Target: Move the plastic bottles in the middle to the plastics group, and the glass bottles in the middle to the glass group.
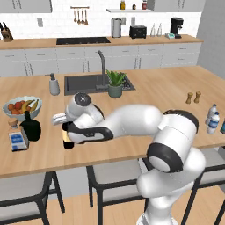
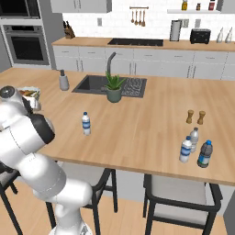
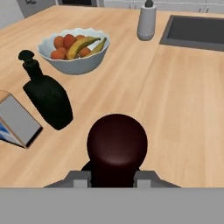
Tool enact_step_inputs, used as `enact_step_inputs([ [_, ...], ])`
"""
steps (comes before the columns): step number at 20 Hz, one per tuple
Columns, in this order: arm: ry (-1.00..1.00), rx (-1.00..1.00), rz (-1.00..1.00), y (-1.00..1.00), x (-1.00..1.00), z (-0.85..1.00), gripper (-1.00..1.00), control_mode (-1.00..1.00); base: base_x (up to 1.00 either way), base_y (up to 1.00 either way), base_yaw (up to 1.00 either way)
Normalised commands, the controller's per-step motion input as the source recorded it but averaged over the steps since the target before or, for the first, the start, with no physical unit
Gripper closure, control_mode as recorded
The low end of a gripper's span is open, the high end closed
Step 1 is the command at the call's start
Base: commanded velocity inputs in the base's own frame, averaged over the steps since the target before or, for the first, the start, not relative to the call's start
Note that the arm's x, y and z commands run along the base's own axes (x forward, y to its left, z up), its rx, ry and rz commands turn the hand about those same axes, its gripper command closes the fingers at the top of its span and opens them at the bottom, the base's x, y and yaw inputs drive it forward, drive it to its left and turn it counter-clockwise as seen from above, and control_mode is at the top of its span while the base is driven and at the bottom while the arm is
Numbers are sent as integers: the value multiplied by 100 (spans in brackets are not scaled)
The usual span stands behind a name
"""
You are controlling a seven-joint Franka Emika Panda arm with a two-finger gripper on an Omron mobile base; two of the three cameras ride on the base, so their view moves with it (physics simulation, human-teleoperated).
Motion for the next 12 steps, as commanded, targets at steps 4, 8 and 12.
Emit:
enact_step_inputs([
  [4, 0, 0, 6, 19, 1, 0, 100, -100, 0, 0, 0],
  [8, 1, 0, 4, 13, 3, 0, 100, -100, 0, 0, 0],
  [12, 0, 1, 2, 22, 0, 0, 100, -100, 0, 0, 0],
])
